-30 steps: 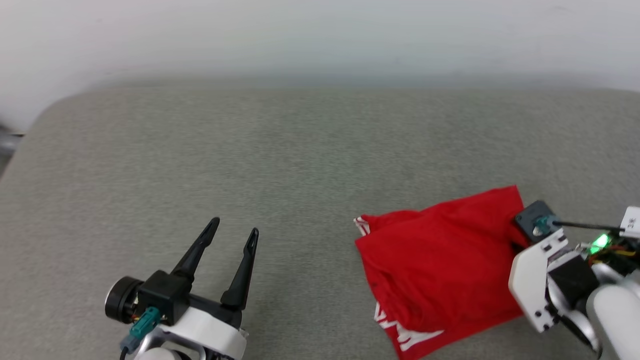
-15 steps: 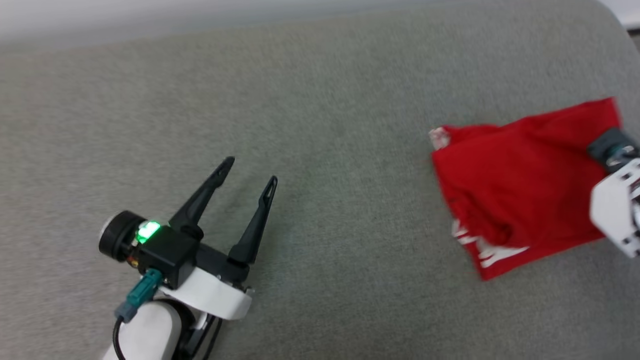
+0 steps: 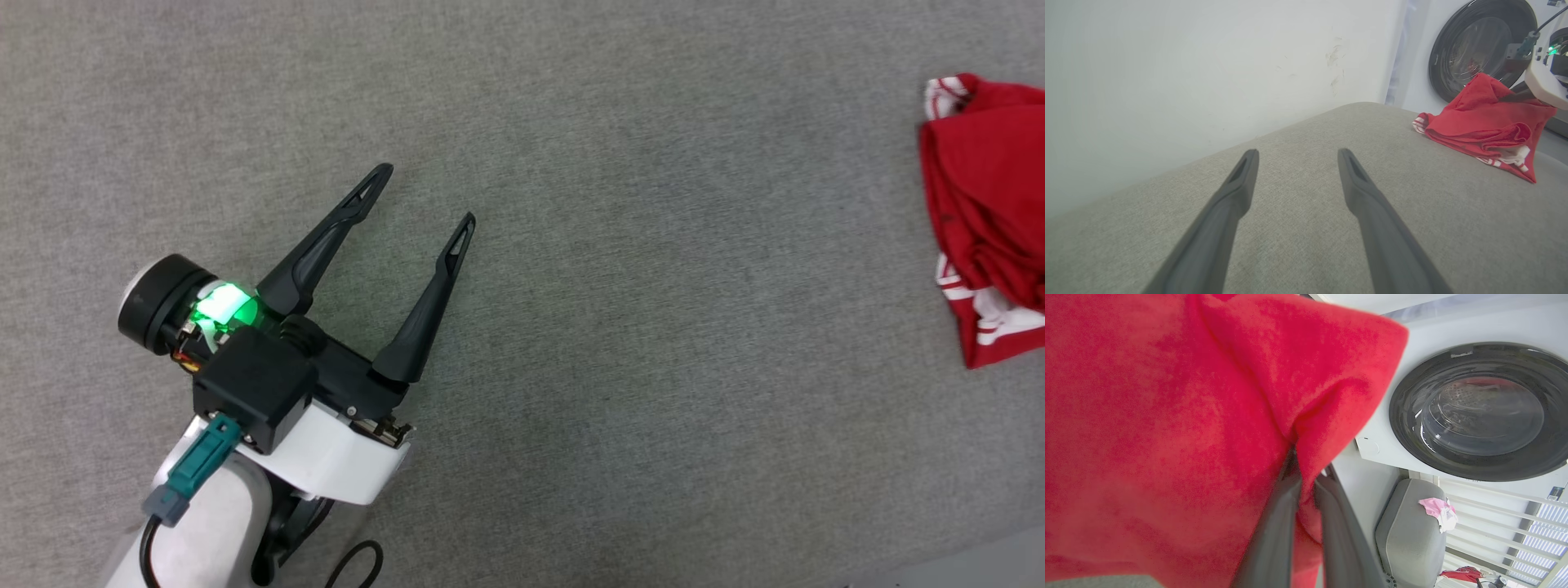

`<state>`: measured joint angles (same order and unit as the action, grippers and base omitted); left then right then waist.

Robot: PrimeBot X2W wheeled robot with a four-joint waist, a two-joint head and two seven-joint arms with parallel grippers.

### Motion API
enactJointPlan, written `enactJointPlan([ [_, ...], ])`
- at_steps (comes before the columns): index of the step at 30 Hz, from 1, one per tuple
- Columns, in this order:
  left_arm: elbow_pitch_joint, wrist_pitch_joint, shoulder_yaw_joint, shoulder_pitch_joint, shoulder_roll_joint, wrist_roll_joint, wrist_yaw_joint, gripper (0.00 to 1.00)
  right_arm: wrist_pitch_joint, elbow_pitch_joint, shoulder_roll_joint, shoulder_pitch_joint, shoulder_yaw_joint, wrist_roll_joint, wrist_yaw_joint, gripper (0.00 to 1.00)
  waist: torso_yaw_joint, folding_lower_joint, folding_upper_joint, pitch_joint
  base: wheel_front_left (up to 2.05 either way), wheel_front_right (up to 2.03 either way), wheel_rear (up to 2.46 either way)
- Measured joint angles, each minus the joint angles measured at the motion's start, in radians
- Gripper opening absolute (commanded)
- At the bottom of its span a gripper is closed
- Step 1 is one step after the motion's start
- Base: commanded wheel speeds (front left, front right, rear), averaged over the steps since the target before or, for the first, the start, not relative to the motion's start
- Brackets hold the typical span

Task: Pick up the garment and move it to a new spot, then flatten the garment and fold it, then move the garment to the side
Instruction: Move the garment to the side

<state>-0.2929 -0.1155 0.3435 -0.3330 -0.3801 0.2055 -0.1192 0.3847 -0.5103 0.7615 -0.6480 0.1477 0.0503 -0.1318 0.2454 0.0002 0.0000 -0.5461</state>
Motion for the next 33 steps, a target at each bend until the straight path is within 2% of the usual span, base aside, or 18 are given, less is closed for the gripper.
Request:
enactJointPlan([
  [7, -0.053, 0.026, -0.012, -0.006, -0.016, 0.002, 0.009, 1.00, -0.050, -0.078, -0.040, -0.016, -0.159, 0.073, 0.000, 0.00, -0.028, 0.0000, 0.0000, -0.043, 0.00, 0.00, 0.00],
  [12, -0.074, 0.035, -0.019, -0.015, -0.029, 0.001, 0.011, 1.00, -0.071, -0.112, -0.045, -0.038, -0.279, 0.155, 0.000, 0.00, -0.049, -0.0001, 0.0000, -0.075, 0.00, 0.00, 0.00],
  [17, -0.089, 0.038, -0.024, -0.015, -0.038, 0.001, 0.015, 1.00, -0.078, -0.131, -0.087, -0.043, -0.354, 0.206, 0.000, 0.00, -0.065, -0.0001, 0.0000, -0.096, 0.00, 0.00, 0.00],
  [18, -0.091, 0.038, -0.023, -0.015, -0.039, 0.001, 0.018, 1.00, -0.082, -0.132, -0.097, -0.043, -0.366, 0.218, 0.000, 0.10, -0.067, -0.0001, 0.0000, -0.097, 0.00, 0.00, 0.00],
  [19, -0.092, 0.038, -0.022, -0.015, -0.039, 0.001, 0.019, 1.00, -0.086, -0.131, -0.105, -0.043, -0.380, 0.232, 0.000, 0.90, -0.069, -0.0001, 0.0000, -0.098, 0.00, 0.00, 0.00],
  [20, -0.092, 0.038, -0.021, -0.015, -0.039, 0.000, 0.021, 1.00, -0.086, -0.128, -0.114, -0.043, -0.394, 0.244, 0.000, 1.00, -0.070, -0.0001, 0.0000, -0.098, 0.00, 0.00, 0.00],
  [26, -0.066, 0.017, -0.009, -0.015, -0.026, 0.002, 0.025, 1.00, -0.090, -0.090, -0.155, -0.039, -0.426, 0.294, 0.000, 1.00, -0.077, -0.0001, 0.0000, -0.070, 0.00, 0.00, 0.00],
  [33, 0.017, -0.043, -0.011, 0.017, -0.003, 0.030, 0.042, 1.00, -0.127, 0.015, -0.183, -0.034, -0.375, 0.261, 0.000, 1.00, -0.089, -0.0002, 0.0000, 0.021, 0.00, 0.00, 0.00],
])
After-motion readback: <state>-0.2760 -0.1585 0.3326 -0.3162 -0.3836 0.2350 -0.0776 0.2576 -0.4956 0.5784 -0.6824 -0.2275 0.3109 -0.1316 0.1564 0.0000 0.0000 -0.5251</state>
